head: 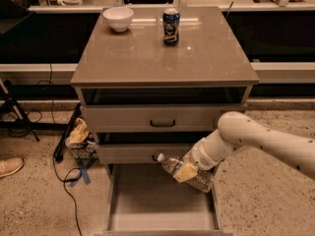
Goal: Place water bottle into bottom drawer
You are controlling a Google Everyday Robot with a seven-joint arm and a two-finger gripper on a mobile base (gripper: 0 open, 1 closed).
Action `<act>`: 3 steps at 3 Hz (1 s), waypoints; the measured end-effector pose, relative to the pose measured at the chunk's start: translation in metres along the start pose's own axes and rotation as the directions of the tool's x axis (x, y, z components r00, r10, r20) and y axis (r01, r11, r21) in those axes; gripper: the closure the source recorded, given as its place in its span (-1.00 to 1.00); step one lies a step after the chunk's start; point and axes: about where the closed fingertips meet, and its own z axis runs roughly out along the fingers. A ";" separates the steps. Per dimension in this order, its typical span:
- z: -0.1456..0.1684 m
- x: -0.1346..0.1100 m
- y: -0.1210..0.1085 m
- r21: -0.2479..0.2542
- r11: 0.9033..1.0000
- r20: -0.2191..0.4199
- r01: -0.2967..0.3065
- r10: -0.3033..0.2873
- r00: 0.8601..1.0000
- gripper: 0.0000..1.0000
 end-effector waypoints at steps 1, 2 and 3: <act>0.048 0.001 -0.045 0.047 0.999 0.185 -0.013 0.004 0.983 1.00; 0.083 0.018 -0.049 0.016 0.999 0.205 -0.042 0.038 0.978 1.00; 0.084 0.018 -0.048 0.014 0.999 0.205 -0.042 0.038 0.978 1.00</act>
Offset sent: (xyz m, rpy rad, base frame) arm 0.0308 0.0091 -0.0417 0.1185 -0.0796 -0.0644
